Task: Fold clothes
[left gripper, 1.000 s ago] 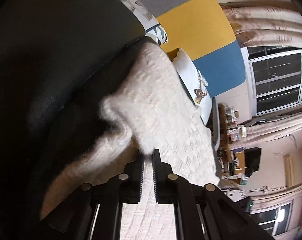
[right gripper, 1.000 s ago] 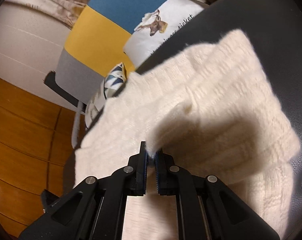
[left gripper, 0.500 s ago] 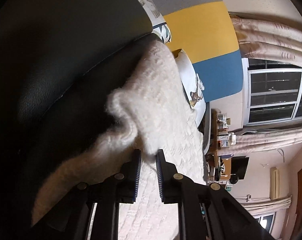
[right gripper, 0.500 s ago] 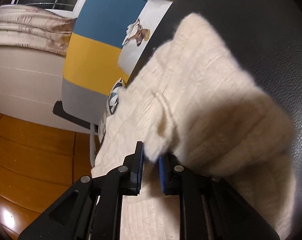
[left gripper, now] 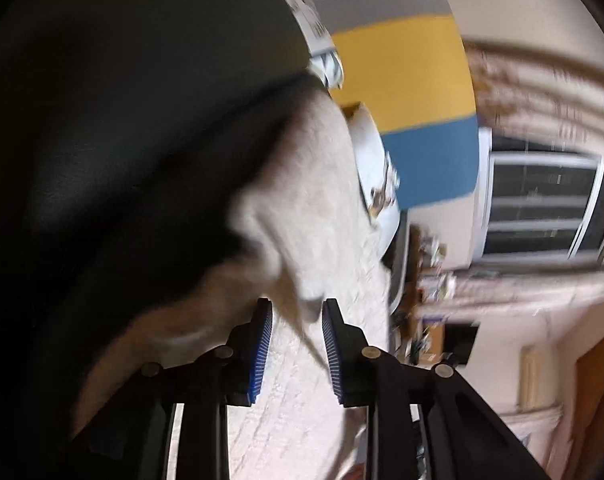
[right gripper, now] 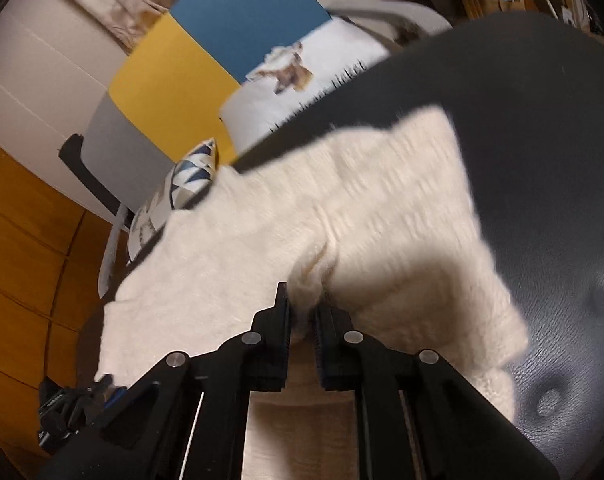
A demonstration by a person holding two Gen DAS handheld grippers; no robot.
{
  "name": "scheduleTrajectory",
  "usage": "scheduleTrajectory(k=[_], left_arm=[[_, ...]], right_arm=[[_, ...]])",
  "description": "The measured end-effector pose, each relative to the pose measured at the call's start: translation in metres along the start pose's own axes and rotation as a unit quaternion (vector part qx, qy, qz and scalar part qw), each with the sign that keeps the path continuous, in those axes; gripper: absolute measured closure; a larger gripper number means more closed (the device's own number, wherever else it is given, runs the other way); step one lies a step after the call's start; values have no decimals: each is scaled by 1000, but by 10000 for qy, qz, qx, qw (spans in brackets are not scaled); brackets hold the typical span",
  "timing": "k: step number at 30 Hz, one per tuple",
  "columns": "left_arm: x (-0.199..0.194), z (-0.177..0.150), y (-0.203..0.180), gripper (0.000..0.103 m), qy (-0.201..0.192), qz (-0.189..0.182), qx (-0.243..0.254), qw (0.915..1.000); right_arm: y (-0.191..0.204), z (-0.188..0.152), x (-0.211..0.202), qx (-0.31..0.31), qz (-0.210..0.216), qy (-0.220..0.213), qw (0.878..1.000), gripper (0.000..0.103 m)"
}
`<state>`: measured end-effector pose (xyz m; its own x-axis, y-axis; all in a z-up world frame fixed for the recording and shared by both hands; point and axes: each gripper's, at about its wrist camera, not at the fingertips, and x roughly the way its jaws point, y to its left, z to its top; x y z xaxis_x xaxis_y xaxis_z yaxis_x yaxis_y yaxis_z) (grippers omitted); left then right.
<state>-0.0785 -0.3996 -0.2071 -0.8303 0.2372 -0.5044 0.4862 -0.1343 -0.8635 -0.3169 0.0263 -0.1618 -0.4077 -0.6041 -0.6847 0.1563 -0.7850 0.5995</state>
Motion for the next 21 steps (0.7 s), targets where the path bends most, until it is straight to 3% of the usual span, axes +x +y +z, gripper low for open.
scheduleTrajectory(k=[3,10,14,15,16,17,21], left_arm=[[-15,9,11,72,-179,-147,-338,9992],[-8,20,11,72,-124,-305,-763,9965],[1,26,9,73,-307,-114,-937,9951],[2,27,9,78,-396,-94,-953,9946],[1,26,6,91,-500,12,-791,9956],[0,25,2,94,-606,154,-569,9964],[-3,15,-1,98,-736,466,-43,9962]], right_arm=[[-6,-2,1,168,148,-9,9997,92],[-2,-1,5,167,165,20,9997,92],[4,2,-2,25,177,-70,9998,92],[6,4,-4,-26,186,-106,9998,92],[6,4,-5,-57,146,-108,9998,92],[5,4,-4,-77,83,-94,9999,92],[-3,4,-2,-95,-115,-46,9999,94]])
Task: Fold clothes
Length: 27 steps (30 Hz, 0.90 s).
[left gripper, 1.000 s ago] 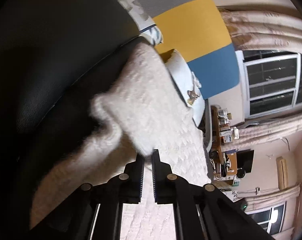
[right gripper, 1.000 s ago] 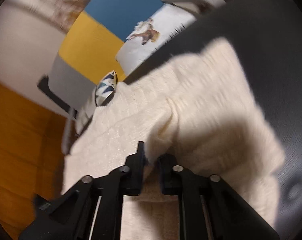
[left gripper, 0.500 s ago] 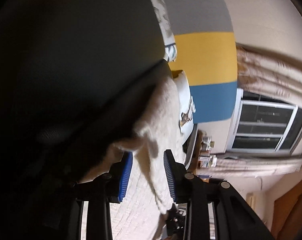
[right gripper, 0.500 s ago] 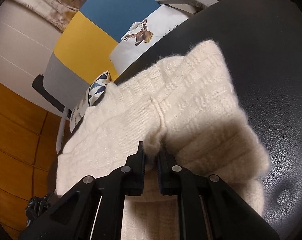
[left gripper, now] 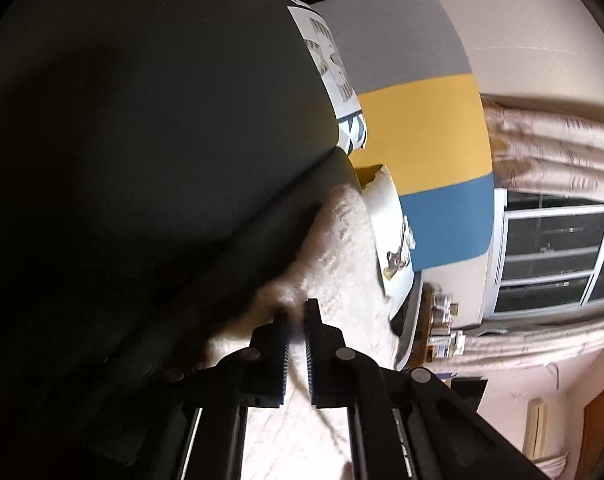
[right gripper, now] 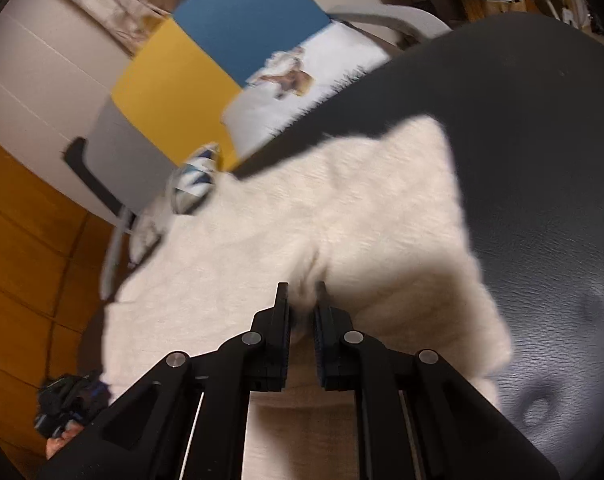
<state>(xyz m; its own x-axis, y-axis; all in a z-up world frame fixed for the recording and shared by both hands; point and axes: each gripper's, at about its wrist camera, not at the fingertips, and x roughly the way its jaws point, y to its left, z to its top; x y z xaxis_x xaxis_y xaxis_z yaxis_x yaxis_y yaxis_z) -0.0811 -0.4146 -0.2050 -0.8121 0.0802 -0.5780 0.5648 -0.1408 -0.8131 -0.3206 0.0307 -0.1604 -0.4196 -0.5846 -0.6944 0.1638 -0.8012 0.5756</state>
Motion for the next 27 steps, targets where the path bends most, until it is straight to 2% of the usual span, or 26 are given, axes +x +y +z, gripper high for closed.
scheduleTrajectory(k=[3,6,8,10,12,14,17,21,24,25,27], left_arm=[[2,-6,1,98,96,110,363,9992],[3,-3,6,92,405,-44,266,9988],[-1,2,10,84,692,-177,45,9974],[-11,4,3,84,823,-200,139,9963],[-27,7,-9,84,565,-221,490,9970],[-37,13,-29,84,313,-375,863,9951],[-36,20,-59,83,126,-524,1363,9892],[8,26,-90,83,134,-97,1915,9814],[31,27,-87,83,222,249,2099,9772],[36,27,-82,83,195,442,2117,9761],[49,24,-67,83,399,722,2049,9753]], right_arm=[[-7,-2,-1,102,-37,-46,9999,95],[-7,-1,0,146,-31,-56,9999,95],[-9,1,-1,221,53,-14,9997,92],[-11,2,-5,305,165,24,9994,91],[-14,3,-13,312,136,8,9994,86],[-14,4,-29,155,-111,-217,9996,86],[-3,6,-54,-130,-167,-639,9977,86],[39,6,-47,-982,229,-365,9942,86],[74,-4,-16,-1754,0,-15,9845,86],[81,-5,-6,-1895,-88,46,9818,86],[90,-6,13,-2090,-338,134,9772,86]])
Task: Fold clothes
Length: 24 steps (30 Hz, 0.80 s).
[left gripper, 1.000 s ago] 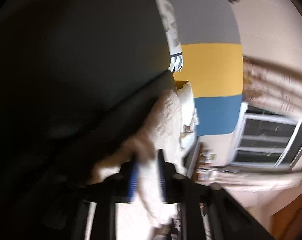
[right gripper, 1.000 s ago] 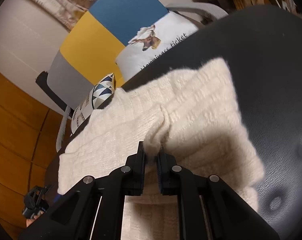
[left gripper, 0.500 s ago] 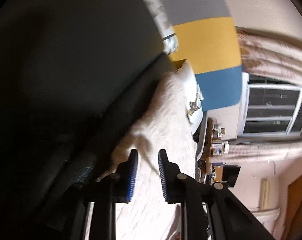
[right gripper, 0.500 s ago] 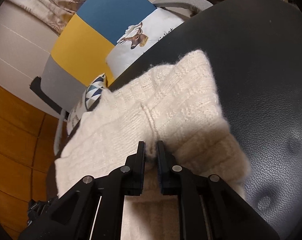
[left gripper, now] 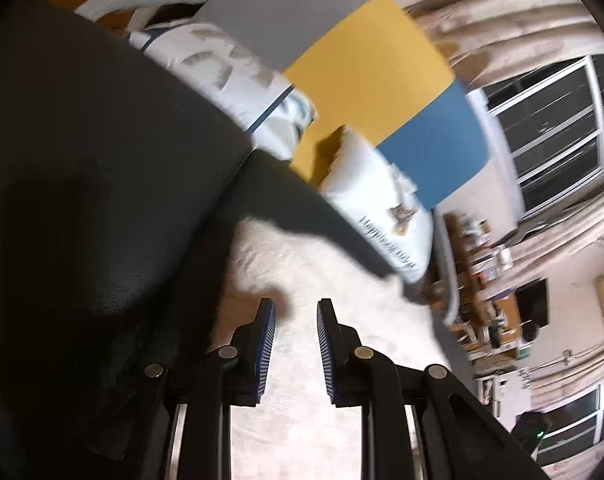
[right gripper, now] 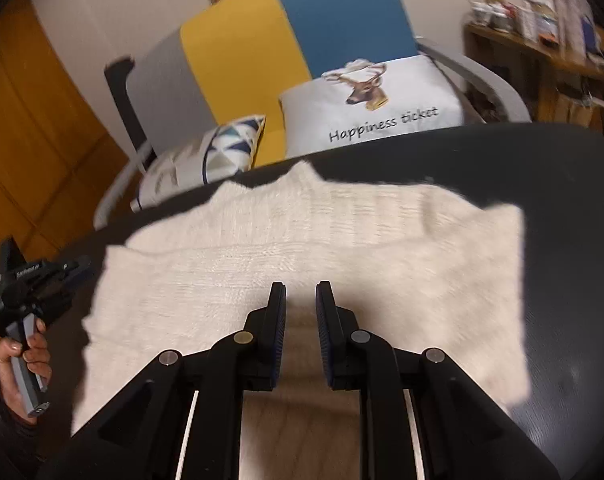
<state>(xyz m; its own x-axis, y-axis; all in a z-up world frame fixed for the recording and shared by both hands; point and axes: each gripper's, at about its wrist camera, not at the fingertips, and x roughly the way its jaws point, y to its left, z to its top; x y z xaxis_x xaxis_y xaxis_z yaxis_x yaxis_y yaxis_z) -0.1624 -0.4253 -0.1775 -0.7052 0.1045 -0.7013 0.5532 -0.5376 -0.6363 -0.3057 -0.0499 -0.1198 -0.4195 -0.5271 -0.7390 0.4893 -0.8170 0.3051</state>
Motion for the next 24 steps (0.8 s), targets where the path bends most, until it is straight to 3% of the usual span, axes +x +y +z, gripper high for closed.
scheduleTrajectory(k=[2,4,11,13,19,24], left_arm=[[4,-10,13,88,40,-8,-93,9999],[-4,-16,12,91,-61,62,220,9997],[-24,13,-8,86,-346,-305,409,9981],[-18,28,-15,86,-191,-317,420,9984],[16,47,-18,86,317,143,393,9986],[18,45,-24,90,300,428,599,9968]], right_arm=[[2,-2,16,-218,-672,191,9973,86],[-6,-8,26,-247,-896,320,9952,86],[-17,-16,23,-157,-750,202,9969,87],[-15,-10,22,-162,-752,201,9968,83],[9,6,24,-491,-578,48,9971,83],[14,6,44,-724,-862,371,9930,83]])
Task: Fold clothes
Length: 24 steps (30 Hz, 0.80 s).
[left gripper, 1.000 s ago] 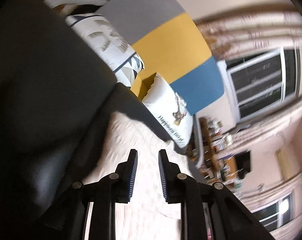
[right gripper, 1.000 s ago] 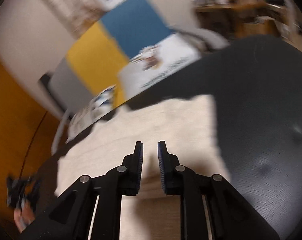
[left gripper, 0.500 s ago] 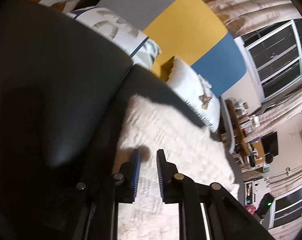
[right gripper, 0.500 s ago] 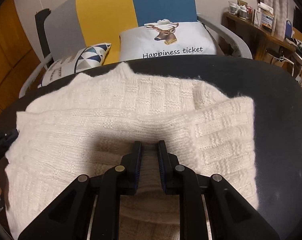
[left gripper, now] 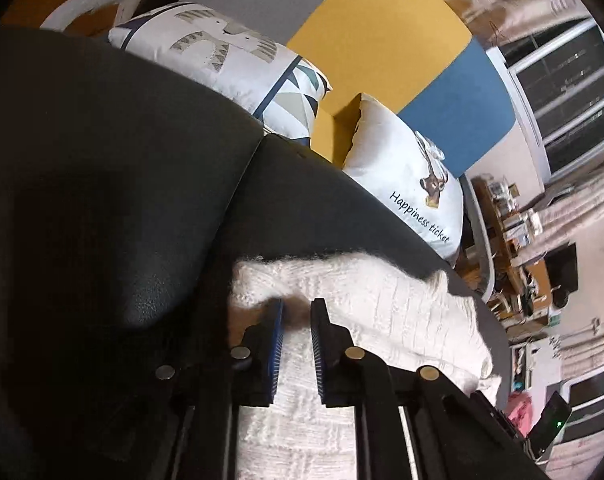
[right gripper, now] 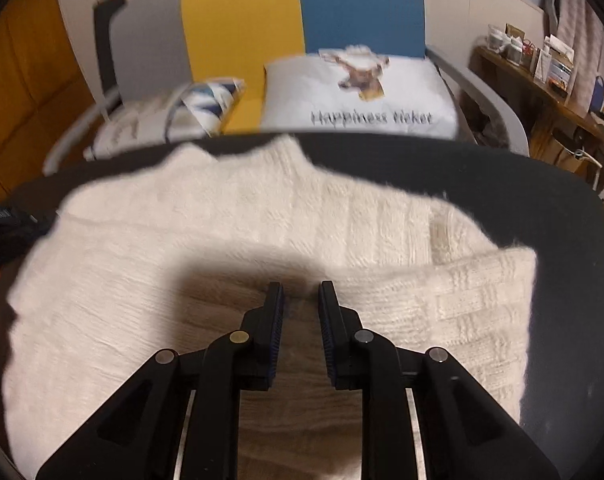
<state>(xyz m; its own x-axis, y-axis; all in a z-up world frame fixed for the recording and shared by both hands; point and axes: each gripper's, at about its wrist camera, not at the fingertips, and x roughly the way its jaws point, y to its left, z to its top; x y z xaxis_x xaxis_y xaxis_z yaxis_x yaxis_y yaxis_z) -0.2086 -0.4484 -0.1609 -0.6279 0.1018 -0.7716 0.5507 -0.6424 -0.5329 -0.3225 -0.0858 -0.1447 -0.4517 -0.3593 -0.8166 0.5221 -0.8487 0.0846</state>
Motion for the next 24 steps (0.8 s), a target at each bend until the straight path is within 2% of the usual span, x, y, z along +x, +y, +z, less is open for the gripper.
scheduleTrajectory(k=[2,5,6,10,14,20,21,22,24], left_arm=[[-20,1,5,88,-219,-308,-121,9992],[-50,10,28,84,-450,-365,-409,9975],[-54,12,35,83,-414,-399,-511,9970],[-42,19,60,78,270,-646,-838,9940],[-20,14,62,75,738,-849,-935,9892],[-1,10,58,73,872,-899,-830,9886],[-1,11,56,76,808,-911,-766,9896],[-4,10,54,91,687,-873,-684,9914],[-15,8,47,95,329,-826,-462,9950]], right_arm=[[-2,-3,0,-2,12,16,10000,83],[-5,-5,-1,18,40,41,10000,83],[-6,-4,-2,54,57,45,10000,83],[-1,1,-12,152,151,-114,9997,82],[26,4,-24,36,645,-351,9973,82],[65,7,-25,-327,978,-355,9940,82],[70,7,-24,-385,1012,-332,9936,82],[75,7,-22,-453,1046,-299,9930,82],[85,5,-18,-635,971,-231,9930,82]])
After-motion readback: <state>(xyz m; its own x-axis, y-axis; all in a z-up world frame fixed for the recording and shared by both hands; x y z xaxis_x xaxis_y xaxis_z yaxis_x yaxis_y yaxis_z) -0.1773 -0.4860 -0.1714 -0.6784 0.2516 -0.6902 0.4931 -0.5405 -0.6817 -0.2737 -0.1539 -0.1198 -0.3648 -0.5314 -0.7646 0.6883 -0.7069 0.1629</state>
